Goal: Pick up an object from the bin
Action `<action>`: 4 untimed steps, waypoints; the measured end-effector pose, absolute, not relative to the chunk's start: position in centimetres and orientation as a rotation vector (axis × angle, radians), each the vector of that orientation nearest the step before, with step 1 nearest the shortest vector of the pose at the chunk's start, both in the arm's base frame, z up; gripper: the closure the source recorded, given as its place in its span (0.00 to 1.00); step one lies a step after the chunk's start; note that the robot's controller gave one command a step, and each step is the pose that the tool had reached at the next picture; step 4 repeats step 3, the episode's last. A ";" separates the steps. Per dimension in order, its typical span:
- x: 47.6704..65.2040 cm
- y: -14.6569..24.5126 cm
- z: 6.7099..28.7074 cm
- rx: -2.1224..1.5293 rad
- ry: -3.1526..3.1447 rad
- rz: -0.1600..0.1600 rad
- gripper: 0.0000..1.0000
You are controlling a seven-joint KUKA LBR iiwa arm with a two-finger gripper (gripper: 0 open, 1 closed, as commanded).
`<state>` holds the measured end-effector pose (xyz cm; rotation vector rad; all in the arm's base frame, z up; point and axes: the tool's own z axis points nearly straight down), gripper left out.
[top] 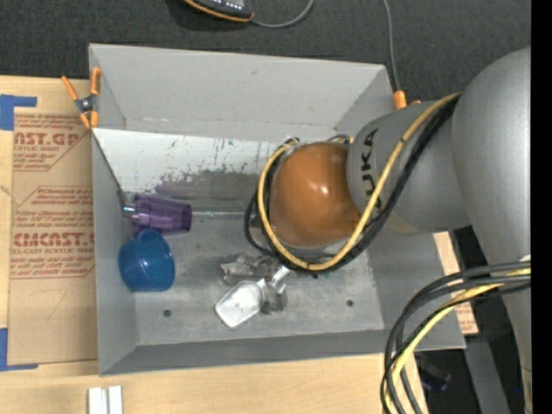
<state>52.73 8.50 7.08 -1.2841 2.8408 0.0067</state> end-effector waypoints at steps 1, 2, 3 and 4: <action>52.6 8.5 7.6 -1.286 2.847 0.009 1.00; 51.2 6.5 9.8 -1.469 2.745 0.004 1.00; 50.9 6.2 9.3 -1.473 2.751 0.007 1.00; 50.9 6.2 9.3 -1.473 2.751 0.007 1.00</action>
Offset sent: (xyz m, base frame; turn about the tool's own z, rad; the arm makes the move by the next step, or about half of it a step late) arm -0.0192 -0.0246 0.0227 -0.1388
